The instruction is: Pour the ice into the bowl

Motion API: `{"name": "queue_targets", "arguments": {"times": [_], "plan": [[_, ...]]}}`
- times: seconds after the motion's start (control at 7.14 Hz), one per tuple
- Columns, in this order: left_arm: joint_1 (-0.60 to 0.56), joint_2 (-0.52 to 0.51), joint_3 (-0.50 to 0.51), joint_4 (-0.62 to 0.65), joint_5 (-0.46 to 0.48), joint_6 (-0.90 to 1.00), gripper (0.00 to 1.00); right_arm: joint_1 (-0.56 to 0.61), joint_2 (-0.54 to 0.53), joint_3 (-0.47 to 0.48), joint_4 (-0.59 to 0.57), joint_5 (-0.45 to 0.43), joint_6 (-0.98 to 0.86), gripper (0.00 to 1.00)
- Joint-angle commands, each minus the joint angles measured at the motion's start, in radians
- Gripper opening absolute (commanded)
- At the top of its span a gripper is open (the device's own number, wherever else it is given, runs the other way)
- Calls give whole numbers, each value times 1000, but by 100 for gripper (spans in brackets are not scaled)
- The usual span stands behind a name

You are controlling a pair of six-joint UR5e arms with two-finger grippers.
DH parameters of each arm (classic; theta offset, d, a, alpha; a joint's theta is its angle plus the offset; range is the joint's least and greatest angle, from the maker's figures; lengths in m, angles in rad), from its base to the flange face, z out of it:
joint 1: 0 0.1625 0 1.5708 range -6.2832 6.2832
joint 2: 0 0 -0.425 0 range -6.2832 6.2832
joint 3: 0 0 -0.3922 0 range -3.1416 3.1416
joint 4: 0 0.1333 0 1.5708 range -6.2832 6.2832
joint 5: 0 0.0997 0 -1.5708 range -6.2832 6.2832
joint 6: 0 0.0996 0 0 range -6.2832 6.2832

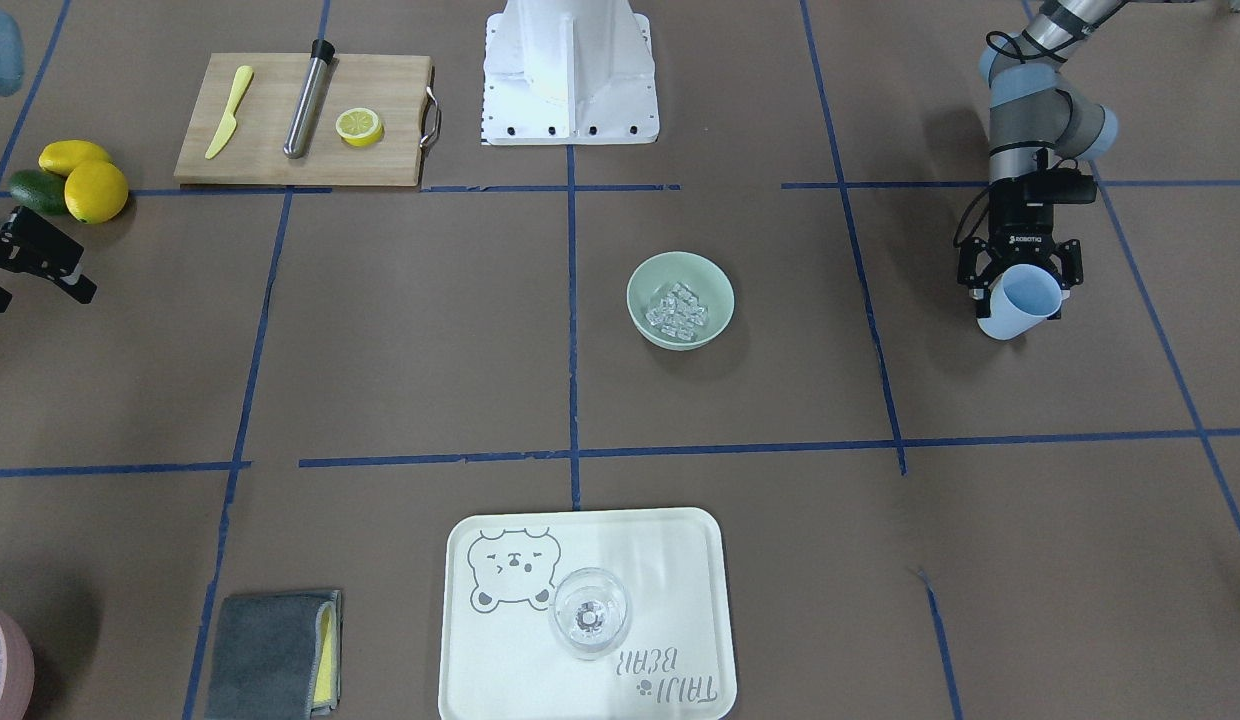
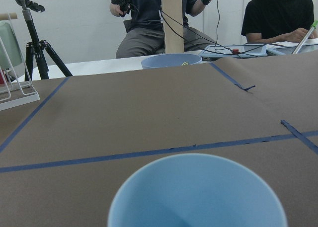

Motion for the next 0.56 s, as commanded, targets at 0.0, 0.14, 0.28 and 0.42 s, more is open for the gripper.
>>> {"name": "queue_targets", "arguments": {"times": [0.0, 0.14, 0.28, 0.42], "plan": [[7, 1, -3, -2, -1, -6, 100, 0, 0, -1, 0, 0, 1, 100], [10, 1, -12, -2, 1, -6, 100, 0, 0, -1, 0, 0, 1, 100], [15, 1, -12, -2, 2, -8, 100, 0, 0, -1, 0, 2, 1, 100], [21, 2, -12, -2, 5, -14, 100, 0, 0, 0, 0, 3, 1, 100]]}}
